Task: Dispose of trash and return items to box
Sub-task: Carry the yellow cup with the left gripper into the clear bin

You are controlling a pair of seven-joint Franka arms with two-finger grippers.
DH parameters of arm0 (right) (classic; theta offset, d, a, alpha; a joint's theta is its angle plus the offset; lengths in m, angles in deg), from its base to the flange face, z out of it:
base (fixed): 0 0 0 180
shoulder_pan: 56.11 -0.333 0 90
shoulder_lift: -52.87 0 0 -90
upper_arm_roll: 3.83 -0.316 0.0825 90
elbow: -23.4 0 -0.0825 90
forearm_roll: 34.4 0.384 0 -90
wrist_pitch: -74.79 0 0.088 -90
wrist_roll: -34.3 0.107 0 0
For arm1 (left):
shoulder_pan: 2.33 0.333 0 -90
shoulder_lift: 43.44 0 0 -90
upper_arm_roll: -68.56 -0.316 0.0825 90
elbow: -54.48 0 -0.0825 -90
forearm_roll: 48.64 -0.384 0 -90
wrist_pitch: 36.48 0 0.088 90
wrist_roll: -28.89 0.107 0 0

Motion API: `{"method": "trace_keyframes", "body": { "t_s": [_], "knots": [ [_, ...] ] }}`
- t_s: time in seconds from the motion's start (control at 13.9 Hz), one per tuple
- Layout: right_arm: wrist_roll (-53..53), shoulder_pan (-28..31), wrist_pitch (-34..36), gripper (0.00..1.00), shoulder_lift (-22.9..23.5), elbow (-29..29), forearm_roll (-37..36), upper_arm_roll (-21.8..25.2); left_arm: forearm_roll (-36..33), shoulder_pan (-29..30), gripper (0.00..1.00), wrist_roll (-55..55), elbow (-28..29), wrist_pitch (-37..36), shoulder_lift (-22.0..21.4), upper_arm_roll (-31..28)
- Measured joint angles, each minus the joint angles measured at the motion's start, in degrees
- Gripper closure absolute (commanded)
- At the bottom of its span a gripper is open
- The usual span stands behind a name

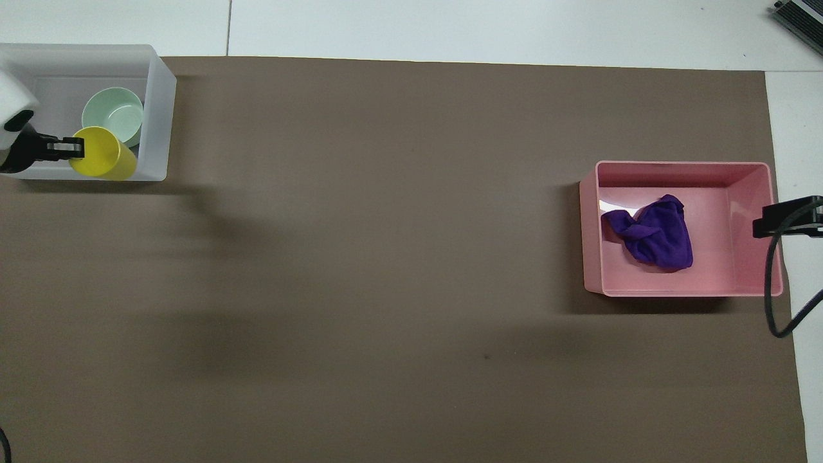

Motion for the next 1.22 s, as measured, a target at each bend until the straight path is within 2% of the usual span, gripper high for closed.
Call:
{"method": "trace_keyframes", "body": {
  "t_s": [0.29,0.57,0.79,0.86,0.93,1.01,1.08,1.22],
  "knots": [
    [0.00,0.00,0.00,0.00,-0.03,0.04,0.00,0.00,3.45,1.10,1.00,0.70,-2.46,2.78,3.91,0.08],
    [0.00,0.00,0.00,0.00,-0.06,0.07,0.00,0.00,4.31,1.36,1.00,0.70,-14.96,3.83,15.25,0.08],
    [0.00,0.00,0.00,0.00,-0.06,0.10,0.00,0.00,4.31,1.52,1.00,0.70,-17.89,8.90,20.21,0.32],
    [0.00,0.00,0.00,0.00,-0.07,0.10,0.00,0.00,4.31,1.50,0.83,0.70,-17.69,9.80,20.94,0.53],
    [0.00,0.00,0.00,0.00,-0.08,0.10,0.00,0.00,4.31,1.47,0.57,0.71,-17.47,9.96,21.31,0.75],
    [0.00,0.00,0.00,0.00,-0.08,0.11,0.00,0.00,4.31,1.39,0.26,0.76,-17.36,9.77,21.39,0.90],
    [0.00,0.00,0.00,0.00,-0.08,0.11,0.00,0.00,4.31,1.29,0.00,0.81,-17.37,9.41,21.36,0.97],
    [0.00,0.00,0.00,0.00,-0.09,0.12,0.00,0.00,4.31,1.17,0.00,1.00,-17.59,7.97,21.04,0.98]
  ]
}}
